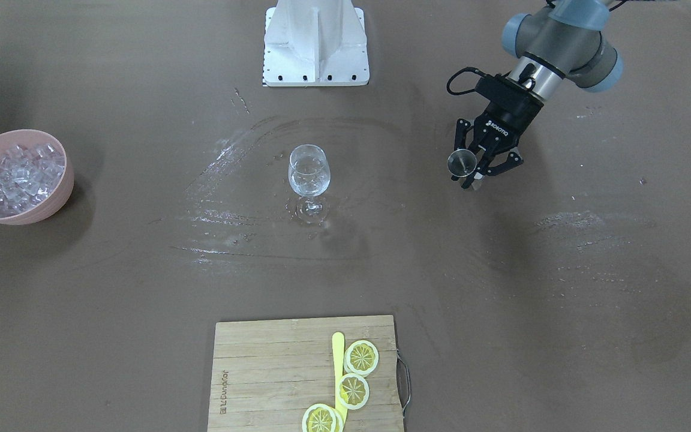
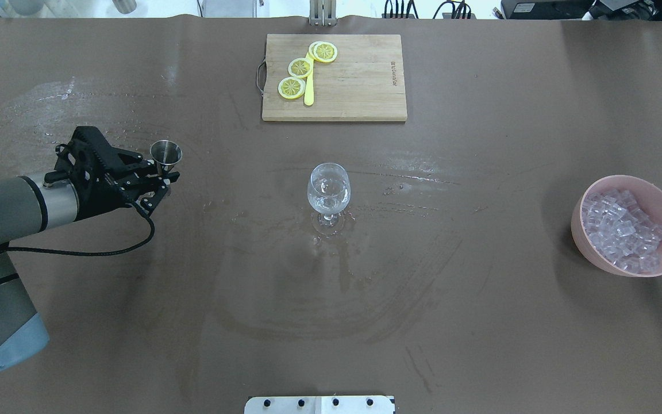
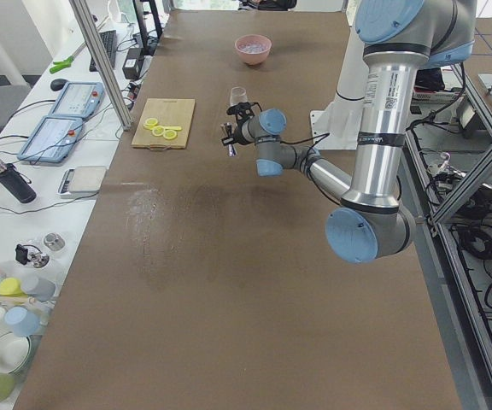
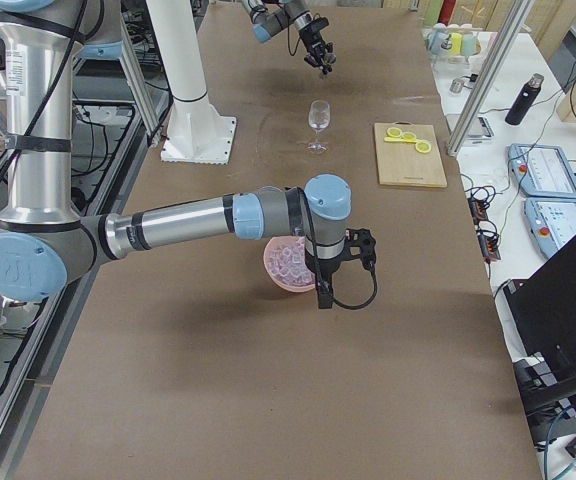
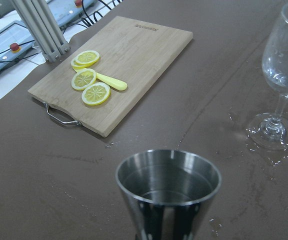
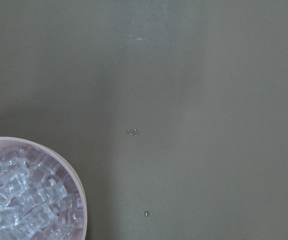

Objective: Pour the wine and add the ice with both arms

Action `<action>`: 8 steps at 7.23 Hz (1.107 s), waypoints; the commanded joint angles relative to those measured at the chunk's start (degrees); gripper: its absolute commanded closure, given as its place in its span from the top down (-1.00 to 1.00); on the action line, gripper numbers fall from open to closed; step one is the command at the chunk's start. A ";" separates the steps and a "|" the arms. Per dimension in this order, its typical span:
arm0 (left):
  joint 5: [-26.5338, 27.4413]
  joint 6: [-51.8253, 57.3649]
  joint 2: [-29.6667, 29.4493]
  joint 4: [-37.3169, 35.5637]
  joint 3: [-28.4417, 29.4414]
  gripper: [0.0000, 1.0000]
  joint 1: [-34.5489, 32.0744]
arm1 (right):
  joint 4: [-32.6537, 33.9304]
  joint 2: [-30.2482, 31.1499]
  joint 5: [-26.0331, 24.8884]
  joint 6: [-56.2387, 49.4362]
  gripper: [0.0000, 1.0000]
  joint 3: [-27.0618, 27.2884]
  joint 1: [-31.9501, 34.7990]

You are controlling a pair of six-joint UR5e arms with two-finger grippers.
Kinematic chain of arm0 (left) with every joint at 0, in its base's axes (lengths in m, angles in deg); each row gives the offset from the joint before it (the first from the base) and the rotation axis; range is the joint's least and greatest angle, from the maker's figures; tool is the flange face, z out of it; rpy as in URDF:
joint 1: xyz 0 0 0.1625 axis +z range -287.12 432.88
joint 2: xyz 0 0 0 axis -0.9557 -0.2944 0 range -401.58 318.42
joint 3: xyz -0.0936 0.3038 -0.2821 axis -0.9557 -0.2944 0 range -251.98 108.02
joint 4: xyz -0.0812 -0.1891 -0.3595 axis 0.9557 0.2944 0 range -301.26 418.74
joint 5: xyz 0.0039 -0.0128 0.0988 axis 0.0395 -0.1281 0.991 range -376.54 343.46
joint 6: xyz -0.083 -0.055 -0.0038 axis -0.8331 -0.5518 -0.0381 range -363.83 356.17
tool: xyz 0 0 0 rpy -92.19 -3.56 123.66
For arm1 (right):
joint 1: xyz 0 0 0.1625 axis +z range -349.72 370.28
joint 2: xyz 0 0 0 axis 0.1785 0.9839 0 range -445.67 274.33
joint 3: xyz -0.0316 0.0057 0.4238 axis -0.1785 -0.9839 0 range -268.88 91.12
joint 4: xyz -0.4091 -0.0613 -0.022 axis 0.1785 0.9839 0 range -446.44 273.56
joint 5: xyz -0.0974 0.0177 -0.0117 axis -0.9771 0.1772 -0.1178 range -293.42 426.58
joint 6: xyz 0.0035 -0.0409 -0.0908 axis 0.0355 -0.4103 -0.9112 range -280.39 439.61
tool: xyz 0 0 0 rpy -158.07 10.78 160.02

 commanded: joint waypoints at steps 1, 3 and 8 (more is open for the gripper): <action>11.80 -7.62 0.26 11.91 6.48 -1.00 1.26 | 0.09 0.94 0.00 0.01 1.00 1.21 0.00; 24.63 -11.14 0.17 12.47 7.38 -1.00 7.39 | 0.00 0.95 0.00 0.01 1.00 1.21 0.00; 42.28 -11.69 -1.94 6.05 7.81 -1.00 19.46 | 0.00 1.21 0.00 -0.08 1.00 1.30 0.00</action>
